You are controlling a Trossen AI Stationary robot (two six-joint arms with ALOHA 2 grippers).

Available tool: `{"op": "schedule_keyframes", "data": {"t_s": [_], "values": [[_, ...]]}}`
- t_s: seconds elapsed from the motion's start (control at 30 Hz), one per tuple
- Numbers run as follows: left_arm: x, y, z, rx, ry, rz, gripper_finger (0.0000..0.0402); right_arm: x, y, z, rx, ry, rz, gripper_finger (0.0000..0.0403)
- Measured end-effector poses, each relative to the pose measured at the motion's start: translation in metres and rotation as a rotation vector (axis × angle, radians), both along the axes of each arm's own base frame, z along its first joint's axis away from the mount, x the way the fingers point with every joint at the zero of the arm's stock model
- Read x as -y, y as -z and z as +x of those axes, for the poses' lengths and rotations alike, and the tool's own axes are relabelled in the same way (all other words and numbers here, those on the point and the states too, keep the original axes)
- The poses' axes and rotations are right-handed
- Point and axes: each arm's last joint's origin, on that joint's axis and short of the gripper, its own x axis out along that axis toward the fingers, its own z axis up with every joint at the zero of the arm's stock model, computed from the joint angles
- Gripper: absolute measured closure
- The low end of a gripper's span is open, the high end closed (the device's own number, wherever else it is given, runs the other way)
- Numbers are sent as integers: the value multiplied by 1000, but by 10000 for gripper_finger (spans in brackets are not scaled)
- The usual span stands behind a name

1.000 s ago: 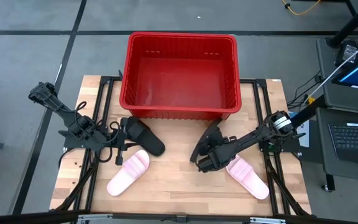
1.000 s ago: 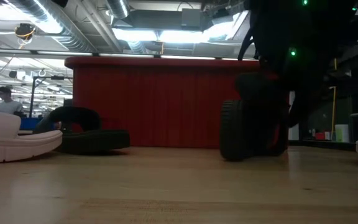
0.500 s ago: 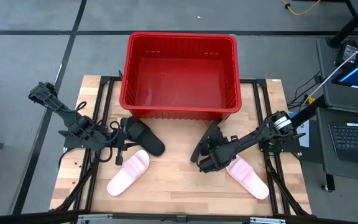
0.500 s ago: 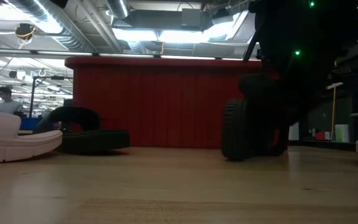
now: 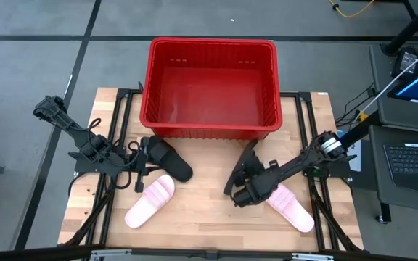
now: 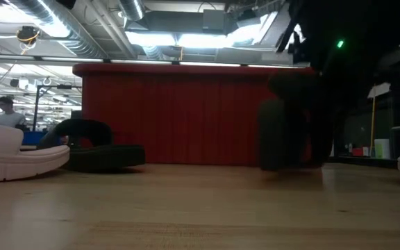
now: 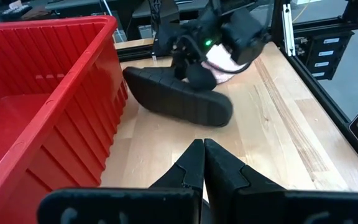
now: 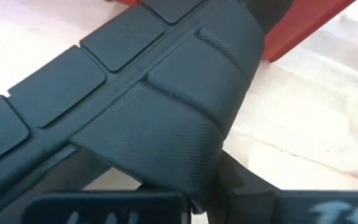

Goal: Pick and place slides into bin
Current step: Put the right black slide into the red bin

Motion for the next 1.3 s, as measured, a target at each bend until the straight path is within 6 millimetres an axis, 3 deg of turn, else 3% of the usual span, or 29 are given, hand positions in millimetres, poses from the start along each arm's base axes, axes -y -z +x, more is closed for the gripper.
{"op": "schedule_keyframes", "data": {"t_s": [0.6,0.73,1.0,1.3], "values": [[1,-4,2,39,4,-17,398,-52,-107,8,63,-176,33,385],[1,-4,2,37,22,29,398,-56,-131,14,161,-278,-74,385],[1,-4,2,36,25,38,398,-38,-180,32,215,-401,-263,385],[1,-4,1,35,35,63,398,9,-226,49,140,-425,-389,385]]}}
